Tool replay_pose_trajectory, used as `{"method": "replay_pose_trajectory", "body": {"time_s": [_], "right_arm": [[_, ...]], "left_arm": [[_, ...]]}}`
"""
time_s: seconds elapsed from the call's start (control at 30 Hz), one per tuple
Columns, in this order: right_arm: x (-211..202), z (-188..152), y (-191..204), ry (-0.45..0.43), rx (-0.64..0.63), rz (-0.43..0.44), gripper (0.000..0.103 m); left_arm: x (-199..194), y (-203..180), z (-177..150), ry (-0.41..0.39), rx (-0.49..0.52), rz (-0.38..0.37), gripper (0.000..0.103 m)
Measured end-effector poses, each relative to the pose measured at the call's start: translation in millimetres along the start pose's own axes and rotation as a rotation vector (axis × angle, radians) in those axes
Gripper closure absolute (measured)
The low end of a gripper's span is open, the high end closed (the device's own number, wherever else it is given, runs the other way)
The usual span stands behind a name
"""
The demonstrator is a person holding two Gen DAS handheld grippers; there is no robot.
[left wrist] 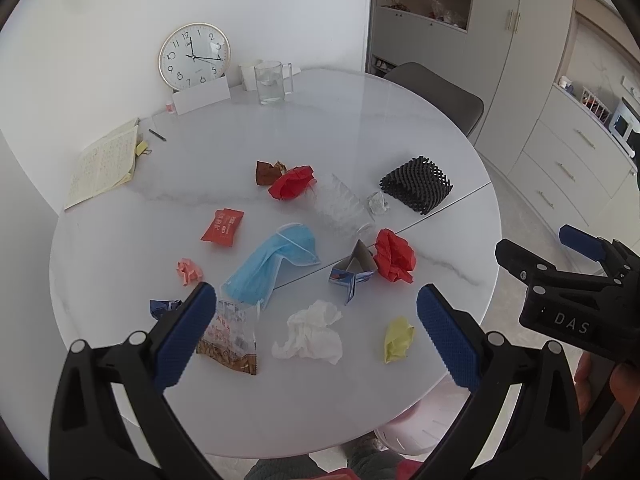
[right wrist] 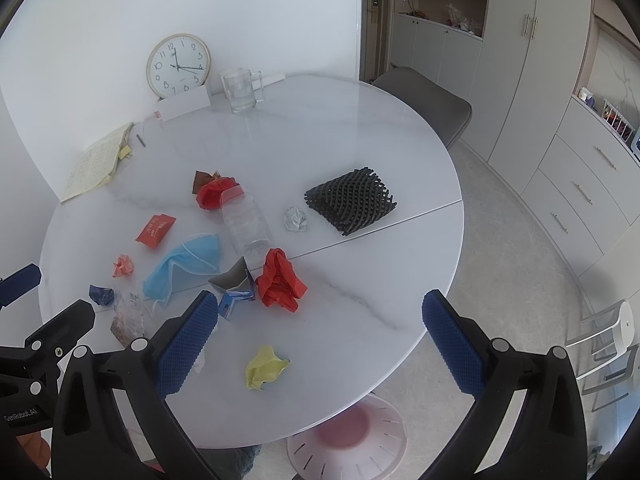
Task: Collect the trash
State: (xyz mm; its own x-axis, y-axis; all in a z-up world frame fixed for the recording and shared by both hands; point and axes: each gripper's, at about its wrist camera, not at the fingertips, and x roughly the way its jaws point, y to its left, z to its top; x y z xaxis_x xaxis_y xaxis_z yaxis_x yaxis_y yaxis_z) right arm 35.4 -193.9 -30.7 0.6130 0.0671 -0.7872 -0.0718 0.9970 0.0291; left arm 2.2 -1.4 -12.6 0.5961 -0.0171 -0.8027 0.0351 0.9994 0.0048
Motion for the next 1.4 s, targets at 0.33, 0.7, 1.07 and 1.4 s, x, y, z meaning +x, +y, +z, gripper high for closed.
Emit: {"method": "replay_pose_trajectory", "body": {"time_s": [0.33, 0.7, 1.07, 1.4], "right_arm": [[0.7, 0.8, -0.4, 0.002, -0.001, -0.002, 0.002], [1.0, 1.8, 0.8, 0.005, -0.006, -0.003, 0.002], [1.0, 2.0, 1.4, 0.005, -0.004, 0.0, 0.002], [1.2, 2.2, 5.7, 0.009, -0.004, -0.001, 0.002]], "left_arm": [[1.2, 0.5, -1.1, 0.003, -0.001, 0.003, 0.007], [2.3, 2.3, -2.1, 0.008, 0.0, 0.0, 0.007], [3.0, 3.9, -3.3, 0.01, 0.002, 0.0, 0.007], [3.5, 5.4, -6.1, 0.013, 0.0, 0.0, 0.007]]}}
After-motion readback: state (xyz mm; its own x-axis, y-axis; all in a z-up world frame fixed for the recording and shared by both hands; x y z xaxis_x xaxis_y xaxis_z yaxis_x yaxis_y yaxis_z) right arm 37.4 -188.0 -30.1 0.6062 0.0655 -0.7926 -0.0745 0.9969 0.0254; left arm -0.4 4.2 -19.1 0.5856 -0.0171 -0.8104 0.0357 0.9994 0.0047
